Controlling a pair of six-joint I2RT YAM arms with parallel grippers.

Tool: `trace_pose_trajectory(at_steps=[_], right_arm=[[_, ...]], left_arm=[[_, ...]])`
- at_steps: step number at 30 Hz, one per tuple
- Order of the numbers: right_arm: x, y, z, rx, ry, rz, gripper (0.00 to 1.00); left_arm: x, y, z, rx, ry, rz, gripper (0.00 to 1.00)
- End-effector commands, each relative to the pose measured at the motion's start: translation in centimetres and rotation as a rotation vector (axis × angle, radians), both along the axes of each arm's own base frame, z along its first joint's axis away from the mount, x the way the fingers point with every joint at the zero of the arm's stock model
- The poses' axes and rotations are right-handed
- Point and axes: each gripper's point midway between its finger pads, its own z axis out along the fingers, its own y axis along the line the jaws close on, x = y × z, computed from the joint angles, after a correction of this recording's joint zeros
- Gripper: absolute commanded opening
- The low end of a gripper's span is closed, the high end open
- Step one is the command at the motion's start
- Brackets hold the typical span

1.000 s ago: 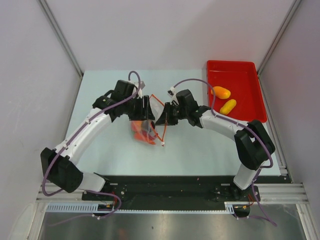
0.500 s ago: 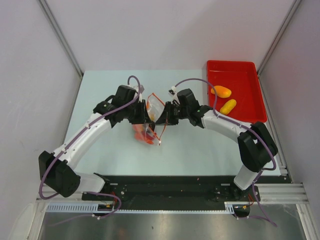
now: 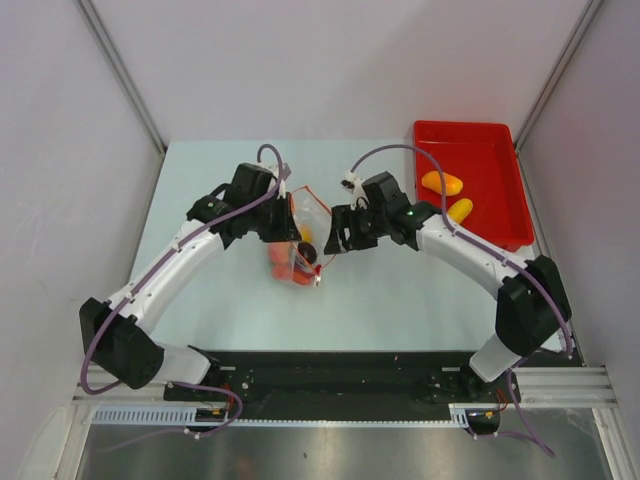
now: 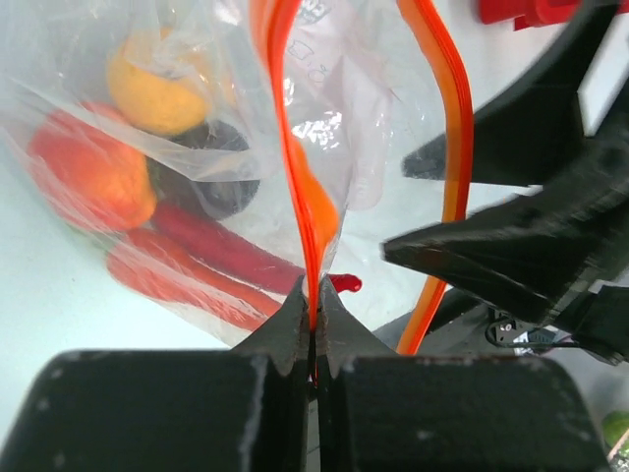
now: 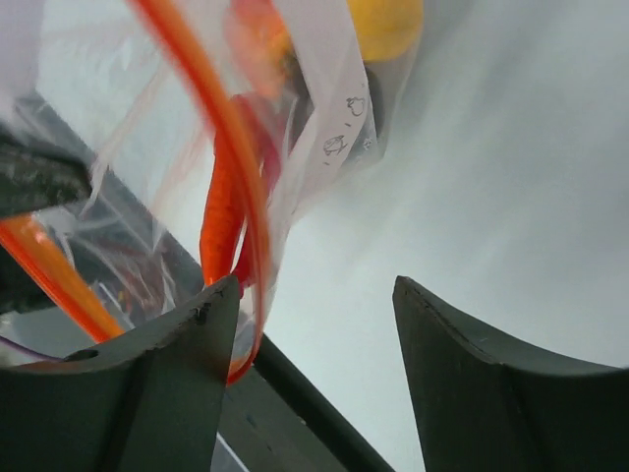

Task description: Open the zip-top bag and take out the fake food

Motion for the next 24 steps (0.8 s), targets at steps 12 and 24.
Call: trace_pose_trajectory(at_steps=[12, 24], right_arm=[[-0.5, 1.9, 9.1, -0.017, -0.304, 0.21, 0.43], [-0.6, 3.0, 2.4, -0.088, -0.142, 0.28, 0.42]], left_arm=[[0.8, -1.7, 2.0, -0.081, -0.047, -0.057, 0.0], [1.6, -2.1, 2.7, -0.1, -0.072, -0.048, 0.0]])
